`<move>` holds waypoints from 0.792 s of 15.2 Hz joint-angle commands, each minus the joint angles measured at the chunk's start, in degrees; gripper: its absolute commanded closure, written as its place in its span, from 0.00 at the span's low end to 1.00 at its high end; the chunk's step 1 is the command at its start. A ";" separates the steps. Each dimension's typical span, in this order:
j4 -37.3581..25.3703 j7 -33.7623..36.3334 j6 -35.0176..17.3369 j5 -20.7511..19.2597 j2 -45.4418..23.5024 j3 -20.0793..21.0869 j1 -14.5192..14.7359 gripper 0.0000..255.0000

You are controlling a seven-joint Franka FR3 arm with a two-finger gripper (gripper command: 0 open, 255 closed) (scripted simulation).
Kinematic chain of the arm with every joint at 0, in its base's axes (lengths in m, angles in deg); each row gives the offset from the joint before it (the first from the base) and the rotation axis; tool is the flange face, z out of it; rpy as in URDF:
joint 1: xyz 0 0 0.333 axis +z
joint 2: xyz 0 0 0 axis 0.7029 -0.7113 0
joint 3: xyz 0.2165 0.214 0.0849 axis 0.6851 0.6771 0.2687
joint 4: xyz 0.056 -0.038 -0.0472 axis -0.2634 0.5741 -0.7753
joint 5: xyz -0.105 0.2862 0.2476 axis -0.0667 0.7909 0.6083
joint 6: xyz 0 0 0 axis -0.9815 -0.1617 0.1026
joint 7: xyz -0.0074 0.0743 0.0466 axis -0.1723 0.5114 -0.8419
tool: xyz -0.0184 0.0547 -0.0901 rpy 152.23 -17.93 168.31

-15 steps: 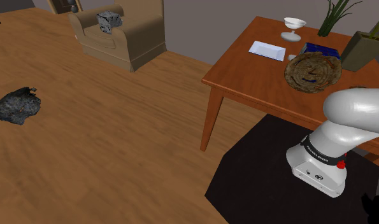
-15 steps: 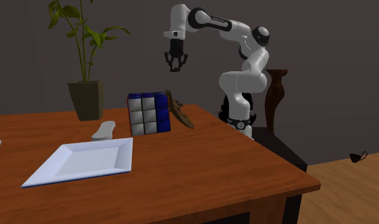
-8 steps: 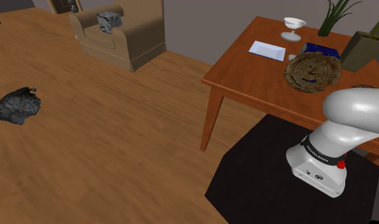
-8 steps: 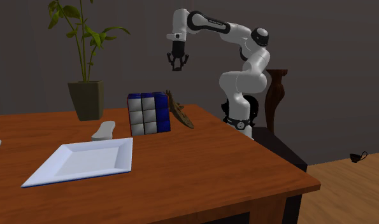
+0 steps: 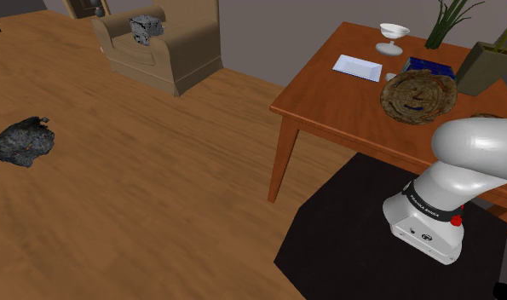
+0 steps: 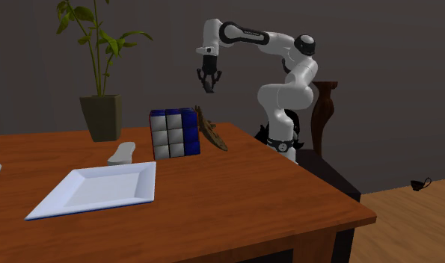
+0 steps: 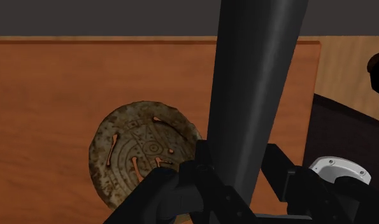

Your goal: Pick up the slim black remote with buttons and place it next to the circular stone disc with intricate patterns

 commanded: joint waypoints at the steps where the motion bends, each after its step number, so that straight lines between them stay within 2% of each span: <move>1: 1.44 0.28 -1.22 -1.04 0.53 -0.93 -0.54 1.00; 12: 8.09 1.39 -7.15 -5.64 2.35 -6.15 -1.70 1.00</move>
